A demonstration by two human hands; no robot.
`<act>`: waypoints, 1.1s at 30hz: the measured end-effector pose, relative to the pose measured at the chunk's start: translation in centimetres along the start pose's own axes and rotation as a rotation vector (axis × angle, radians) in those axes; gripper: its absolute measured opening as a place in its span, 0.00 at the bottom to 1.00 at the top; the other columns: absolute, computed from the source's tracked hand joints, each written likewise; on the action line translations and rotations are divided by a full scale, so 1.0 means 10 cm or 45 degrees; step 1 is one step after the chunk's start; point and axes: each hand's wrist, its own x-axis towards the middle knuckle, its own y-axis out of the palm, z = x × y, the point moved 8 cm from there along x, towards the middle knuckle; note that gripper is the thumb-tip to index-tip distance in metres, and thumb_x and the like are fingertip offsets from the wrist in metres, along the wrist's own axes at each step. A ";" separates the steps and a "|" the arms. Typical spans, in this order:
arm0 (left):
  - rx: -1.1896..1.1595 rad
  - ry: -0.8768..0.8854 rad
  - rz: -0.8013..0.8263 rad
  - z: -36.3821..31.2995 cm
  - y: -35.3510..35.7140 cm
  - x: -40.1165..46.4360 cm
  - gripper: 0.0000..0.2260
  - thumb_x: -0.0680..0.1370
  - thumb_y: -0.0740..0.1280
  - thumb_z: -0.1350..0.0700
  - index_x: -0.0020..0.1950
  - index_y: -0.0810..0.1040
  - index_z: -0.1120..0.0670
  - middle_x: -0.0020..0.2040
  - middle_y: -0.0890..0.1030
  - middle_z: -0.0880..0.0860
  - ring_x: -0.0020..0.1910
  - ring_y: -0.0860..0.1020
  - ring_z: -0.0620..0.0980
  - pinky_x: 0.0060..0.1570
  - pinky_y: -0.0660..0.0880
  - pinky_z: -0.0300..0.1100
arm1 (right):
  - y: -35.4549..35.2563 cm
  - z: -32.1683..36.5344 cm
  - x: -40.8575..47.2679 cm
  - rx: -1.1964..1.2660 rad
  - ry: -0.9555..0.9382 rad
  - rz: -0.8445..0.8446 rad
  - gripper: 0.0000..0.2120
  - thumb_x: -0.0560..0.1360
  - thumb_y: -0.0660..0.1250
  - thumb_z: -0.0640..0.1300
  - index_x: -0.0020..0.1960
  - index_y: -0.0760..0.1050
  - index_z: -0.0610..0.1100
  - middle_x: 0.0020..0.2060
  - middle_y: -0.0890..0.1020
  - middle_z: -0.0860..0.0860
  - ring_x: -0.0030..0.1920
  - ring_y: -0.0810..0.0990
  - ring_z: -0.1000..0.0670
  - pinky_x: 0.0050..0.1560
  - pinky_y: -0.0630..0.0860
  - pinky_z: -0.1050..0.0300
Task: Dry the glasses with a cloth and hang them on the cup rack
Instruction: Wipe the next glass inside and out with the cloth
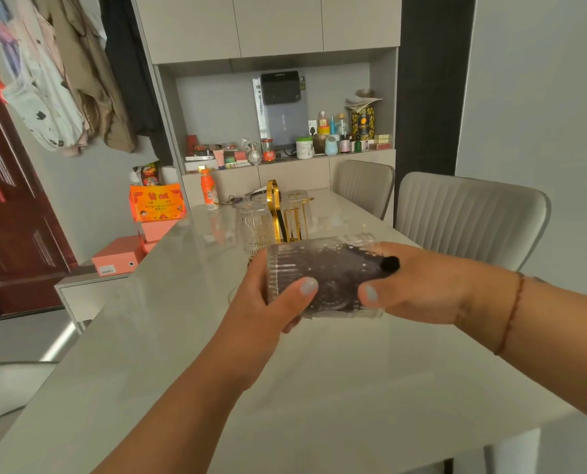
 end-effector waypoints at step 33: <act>-0.271 -0.245 -0.132 -0.02 -0.05 -0.05 0.27 0.62 0.71 0.36 0.53 0.76 0.51 0.35 0.79 0.51 0.18 0.66 0.42 0.18 0.60 0.33 | 0.15 -0.07 0.08 -0.802 -0.013 0.011 0.34 0.59 0.79 0.57 0.63 0.74 0.55 0.57 0.79 0.64 0.60 0.73 0.66 0.62 0.68 0.63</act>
